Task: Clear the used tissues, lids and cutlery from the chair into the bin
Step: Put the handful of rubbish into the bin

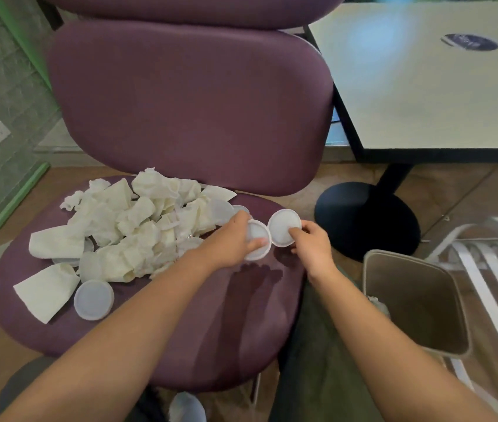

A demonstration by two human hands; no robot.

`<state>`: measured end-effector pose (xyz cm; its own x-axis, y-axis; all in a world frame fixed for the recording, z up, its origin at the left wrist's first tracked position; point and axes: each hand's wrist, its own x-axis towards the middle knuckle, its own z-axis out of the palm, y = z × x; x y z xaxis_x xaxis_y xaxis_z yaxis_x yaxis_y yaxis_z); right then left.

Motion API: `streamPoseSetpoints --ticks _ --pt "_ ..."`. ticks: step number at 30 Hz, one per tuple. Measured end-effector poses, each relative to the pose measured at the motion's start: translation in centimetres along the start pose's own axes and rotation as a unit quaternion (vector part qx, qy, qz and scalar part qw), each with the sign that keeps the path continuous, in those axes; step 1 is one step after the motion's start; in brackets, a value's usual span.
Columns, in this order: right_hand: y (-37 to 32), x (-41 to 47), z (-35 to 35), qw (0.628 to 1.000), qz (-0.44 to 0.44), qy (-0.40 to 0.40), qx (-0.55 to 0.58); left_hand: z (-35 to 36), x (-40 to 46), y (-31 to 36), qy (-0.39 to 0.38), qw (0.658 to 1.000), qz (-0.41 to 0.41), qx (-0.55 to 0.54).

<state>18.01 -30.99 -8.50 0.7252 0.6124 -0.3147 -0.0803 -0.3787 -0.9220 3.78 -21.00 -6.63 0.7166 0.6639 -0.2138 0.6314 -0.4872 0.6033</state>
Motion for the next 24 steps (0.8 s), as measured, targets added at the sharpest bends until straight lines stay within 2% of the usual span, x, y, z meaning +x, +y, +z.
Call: streamPoseSetpoints --ticks 3,7,11,15,21,24 --pt "0.9 -0.7 -4.4 0.999 -0.028 0.043 0.014 1.4 1.0 3.0 -0.02 0.999 0.025 -0.043" --pt "2.4 -1.3 -9.8 0.995 -0.025 0.095 0.033 4.3 2.4 7.5 -0.05 0.993 0.048 -0.095" --pt "4.0 -1.8 -14.2 0.987 -0.027 0.147 0.057 7.9 3.7 11.7 -0.083 0.989 0.09 -0.079" --pt "6.3 -1.9 -17.3 0.982 -0.008 0.178 0.06 11.6 4.6 15.0 -0.084 0.99 0.089 -0.064" --pt "9.1 -2.3 -20.8 0.968 0.016 0.244 -0.054 17.9 5.7 18.4 -0.099 0.991 0.076 -0.038" --pt "11.1 -1.9 -22.2 0.968 0.064 0.218 -0.11 20.9 6.1 19.2 -0.115 0.992 0.043 -0.031"
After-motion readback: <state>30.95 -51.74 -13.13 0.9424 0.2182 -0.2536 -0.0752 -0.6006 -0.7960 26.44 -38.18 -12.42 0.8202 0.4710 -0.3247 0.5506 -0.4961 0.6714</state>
